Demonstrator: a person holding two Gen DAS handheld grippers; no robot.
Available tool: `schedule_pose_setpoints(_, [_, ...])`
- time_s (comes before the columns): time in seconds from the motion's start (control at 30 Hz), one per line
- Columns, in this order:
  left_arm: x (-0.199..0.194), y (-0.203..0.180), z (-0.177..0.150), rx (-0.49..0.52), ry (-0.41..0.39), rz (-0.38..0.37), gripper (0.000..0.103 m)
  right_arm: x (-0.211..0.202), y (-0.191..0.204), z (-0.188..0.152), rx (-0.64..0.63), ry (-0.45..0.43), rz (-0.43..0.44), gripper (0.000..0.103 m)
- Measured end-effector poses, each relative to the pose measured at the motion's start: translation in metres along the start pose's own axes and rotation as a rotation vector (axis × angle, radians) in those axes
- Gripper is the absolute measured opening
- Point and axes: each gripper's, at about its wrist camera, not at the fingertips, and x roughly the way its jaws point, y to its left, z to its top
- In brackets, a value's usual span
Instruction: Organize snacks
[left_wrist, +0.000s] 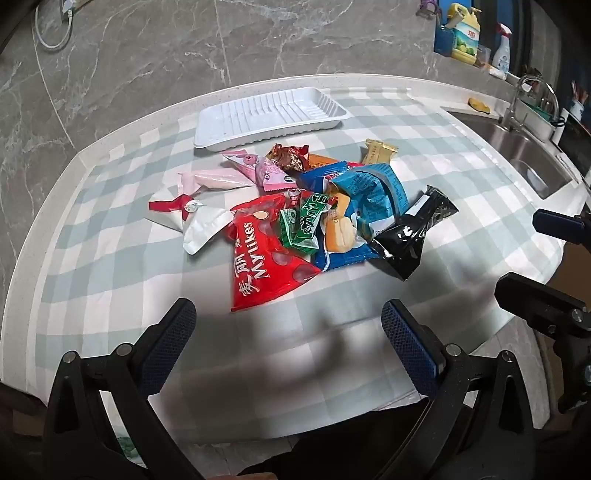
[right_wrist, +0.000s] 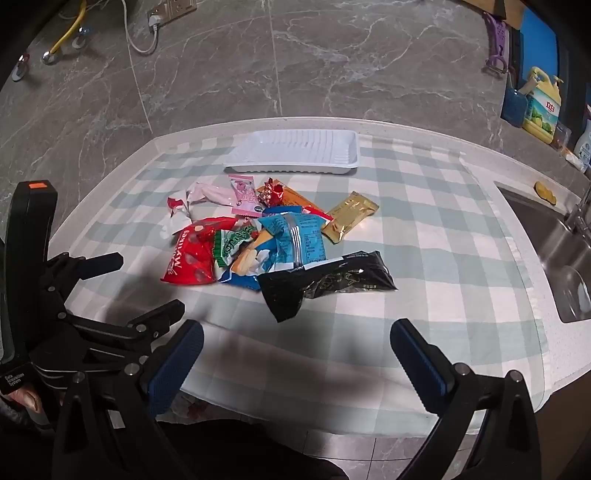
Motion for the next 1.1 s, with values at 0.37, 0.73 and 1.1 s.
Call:
schedule_pose_setpoints(0.37, [0.0034, 0.0035, -0.0029, 0.001, 0.0, -0.002, 0.102, 0.0, 0.0002, 0.0004, -0.001, -0.002, -0.005, 0.103])
schedule_pose_setpoints(0.73, [0.0029, 0.0042, -0.0026, -0.005, -0.001, -0.002, 0.101, 0.0, 0.0004, 0.0002, 0.0, -0.003, -0.005, 0.103])
schedule_pose_setpoints(1.1, [-0.0013, 0.0051, 0.0022, -0.006, -0.004, 0.0, 0.101, -0.0001, -0.0022, 0.0006, 0.0, -0.004, -0.004, 0.103])
